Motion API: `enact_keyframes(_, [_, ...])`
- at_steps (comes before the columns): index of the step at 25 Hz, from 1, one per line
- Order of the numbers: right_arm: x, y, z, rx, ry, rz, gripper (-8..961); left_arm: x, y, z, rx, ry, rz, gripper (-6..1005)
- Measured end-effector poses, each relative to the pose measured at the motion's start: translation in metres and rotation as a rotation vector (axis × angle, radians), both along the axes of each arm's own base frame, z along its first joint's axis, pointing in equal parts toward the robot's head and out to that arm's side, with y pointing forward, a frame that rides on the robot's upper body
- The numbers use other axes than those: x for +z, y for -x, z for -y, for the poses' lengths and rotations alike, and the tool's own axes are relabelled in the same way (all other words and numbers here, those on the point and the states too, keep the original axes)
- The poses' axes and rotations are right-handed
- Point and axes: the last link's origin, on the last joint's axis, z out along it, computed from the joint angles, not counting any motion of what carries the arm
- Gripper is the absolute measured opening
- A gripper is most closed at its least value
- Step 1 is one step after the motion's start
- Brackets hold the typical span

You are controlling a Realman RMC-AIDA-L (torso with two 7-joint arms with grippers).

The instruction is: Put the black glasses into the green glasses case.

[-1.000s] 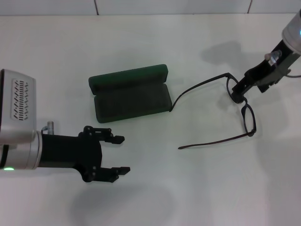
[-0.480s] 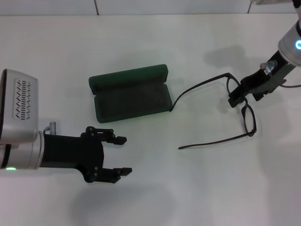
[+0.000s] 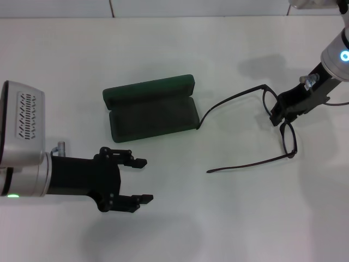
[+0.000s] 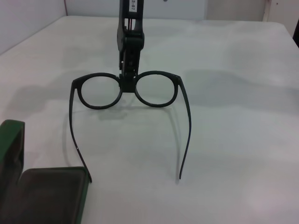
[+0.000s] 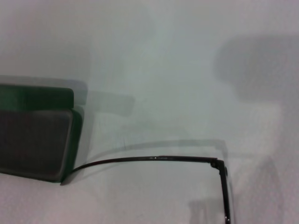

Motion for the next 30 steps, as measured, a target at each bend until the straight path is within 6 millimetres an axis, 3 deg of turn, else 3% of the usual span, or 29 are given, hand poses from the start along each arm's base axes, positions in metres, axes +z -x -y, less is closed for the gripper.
enact_keyframes(7, [-0.001,-0.002,0.0,0.003,-0.004,0.004,213,-0.001,0.001,0.0,0.005,0.0,0.0,737])
enact_keyframes(15, [-0.001,-0.004,0.0,0.006,-0.004,0.003,57,-0.001,0.001,0.0,-0.012,-0.004,0.006,738])
enact_keyframes(23, [0.02,-0.016,-0.003,0.022,-0.072,-0.023,58,-0.005,0.002,0.003,0.005,0.013,0.034,739])
enact_keyframes(30, [0.044,-0.018,-0.008,0.083,-0.2,-0.302,59,-0.012,-0.003,0.006,0.057,0.031,0.108,749])
